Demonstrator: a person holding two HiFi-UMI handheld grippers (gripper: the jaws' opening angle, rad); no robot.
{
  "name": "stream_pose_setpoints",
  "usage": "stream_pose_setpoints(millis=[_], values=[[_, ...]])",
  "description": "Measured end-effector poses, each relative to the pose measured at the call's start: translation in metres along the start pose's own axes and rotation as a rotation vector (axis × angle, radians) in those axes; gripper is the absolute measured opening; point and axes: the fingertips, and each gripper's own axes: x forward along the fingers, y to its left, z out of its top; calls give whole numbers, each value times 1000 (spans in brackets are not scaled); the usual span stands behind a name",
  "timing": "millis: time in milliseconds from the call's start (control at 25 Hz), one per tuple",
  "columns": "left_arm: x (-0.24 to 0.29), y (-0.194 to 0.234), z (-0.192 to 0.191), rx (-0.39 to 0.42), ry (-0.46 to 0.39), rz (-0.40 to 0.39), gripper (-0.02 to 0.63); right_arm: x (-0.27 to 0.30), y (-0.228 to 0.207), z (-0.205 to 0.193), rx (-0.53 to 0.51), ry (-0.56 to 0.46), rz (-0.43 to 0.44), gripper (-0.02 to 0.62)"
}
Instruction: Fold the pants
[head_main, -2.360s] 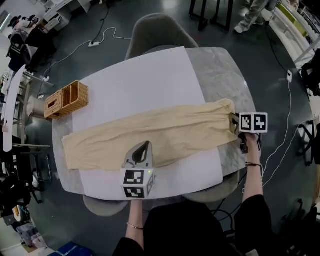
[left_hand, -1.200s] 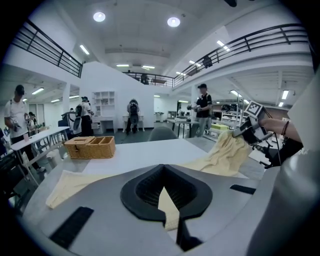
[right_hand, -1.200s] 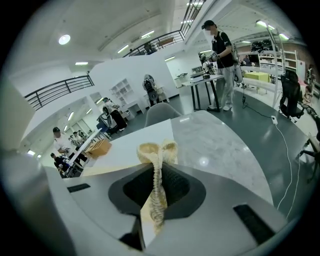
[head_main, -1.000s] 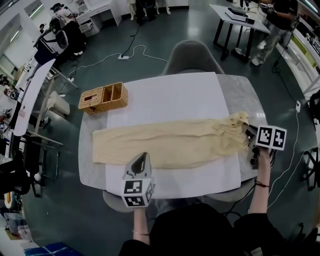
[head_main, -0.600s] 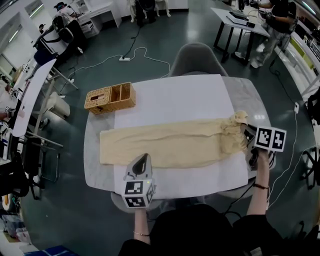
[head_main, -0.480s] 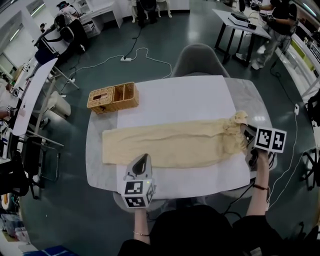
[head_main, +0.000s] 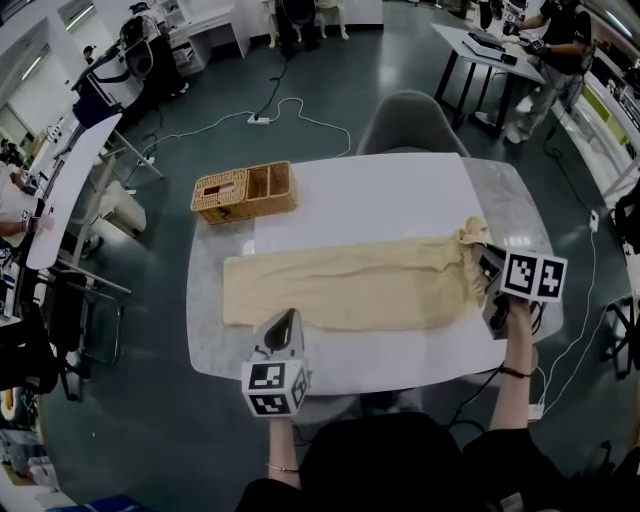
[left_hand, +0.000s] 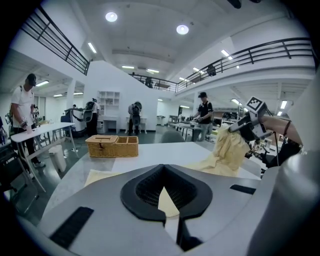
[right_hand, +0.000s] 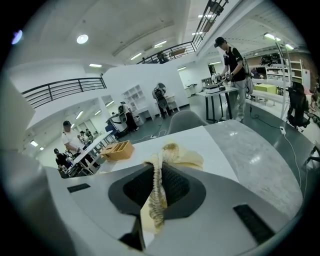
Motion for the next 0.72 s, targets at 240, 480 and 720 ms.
stream_pose_setpoints(millis=[240,480,720], values=[[-15,23,-2,0,-5,-10,8,10,41,0,-6,-21,19,46],[-29,51,-8,-7,-8,-12,8,24,85,-3,-4,-41,46,46],[-41,73,-13,-20,-14,-1,8,41,127,-6,-25,-37,84,46]])
